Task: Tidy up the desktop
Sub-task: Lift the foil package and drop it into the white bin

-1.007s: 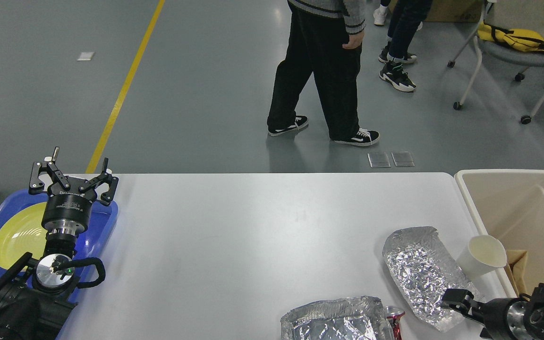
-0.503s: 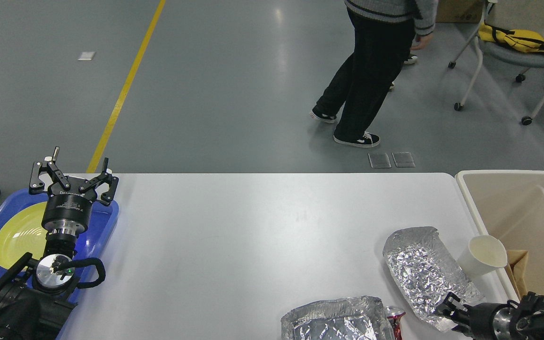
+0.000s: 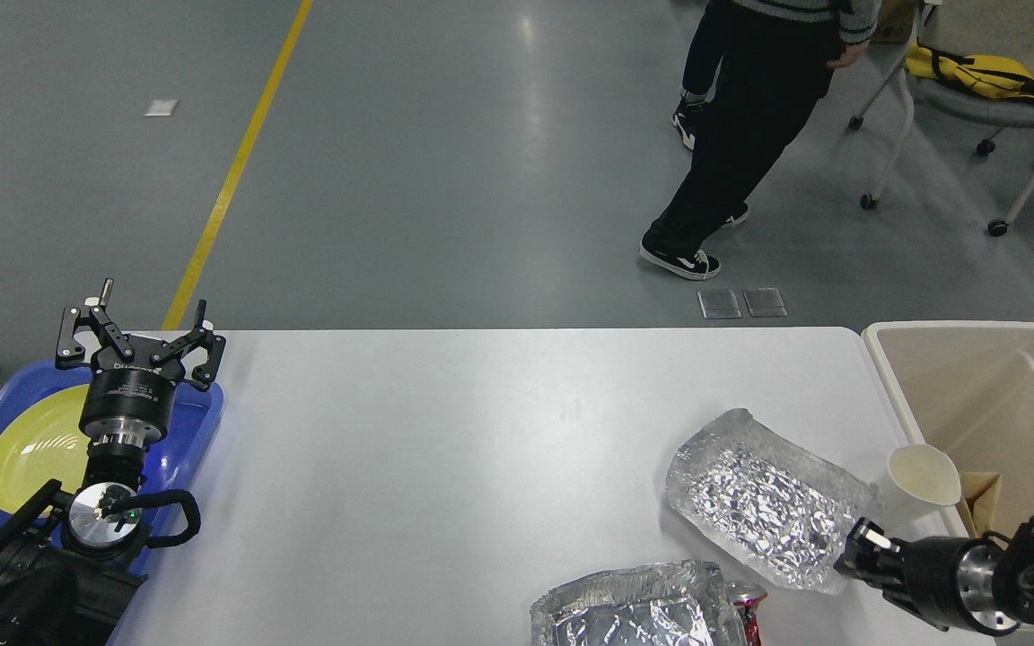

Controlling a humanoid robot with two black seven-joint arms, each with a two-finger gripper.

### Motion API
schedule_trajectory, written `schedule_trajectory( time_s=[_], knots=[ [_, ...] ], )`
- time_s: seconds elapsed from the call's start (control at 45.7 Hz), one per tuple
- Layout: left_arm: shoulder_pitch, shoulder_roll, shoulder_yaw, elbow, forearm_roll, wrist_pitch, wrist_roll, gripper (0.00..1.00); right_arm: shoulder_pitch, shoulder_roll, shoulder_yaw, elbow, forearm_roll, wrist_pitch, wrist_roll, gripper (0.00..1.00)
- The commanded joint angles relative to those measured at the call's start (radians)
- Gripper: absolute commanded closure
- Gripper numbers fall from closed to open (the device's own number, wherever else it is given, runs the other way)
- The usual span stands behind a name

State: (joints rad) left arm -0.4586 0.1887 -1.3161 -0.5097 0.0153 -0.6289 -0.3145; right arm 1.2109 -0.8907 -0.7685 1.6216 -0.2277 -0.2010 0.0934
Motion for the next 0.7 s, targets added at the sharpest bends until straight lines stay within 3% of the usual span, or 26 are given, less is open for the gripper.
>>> schedule_trajectory(
  time_s=[0.0,0.175,0.306,0.482,0.679],
  knots=[
    [0.0,0.0,0.0,0.0,0.0,0.0,0.0,0.03,0.203,-0.069,-0.003,0.029,-0.057,0.184,-0.004,1.0],
    [0.0,0.0,0.0,-0.001,0.0,0.0,0.0,0.03,0.635,-0.109,0.0,0.023,-0.154,0.633,-0.011,1.0],
    [0.0,0.0,0.0,0.0,0.0,0.0,0.0,0.03,0.886,-0.047,0.003,0.02,-0.235,0.853,-0.029,1.0],
    [0.0,0.0,0.0,-0.001,0.0,0.0,0.0,0.03,0.972,0.131,-0.054,0.015,-0.335,0.862,-0.099,1.0],
    [0.0,0.0,0.0,0.0,0.0,0.001,0.0,0.03,0.975,0.191,-0.11,0.001,-0.346,0.801,-0.11,1.0]
  ],
)
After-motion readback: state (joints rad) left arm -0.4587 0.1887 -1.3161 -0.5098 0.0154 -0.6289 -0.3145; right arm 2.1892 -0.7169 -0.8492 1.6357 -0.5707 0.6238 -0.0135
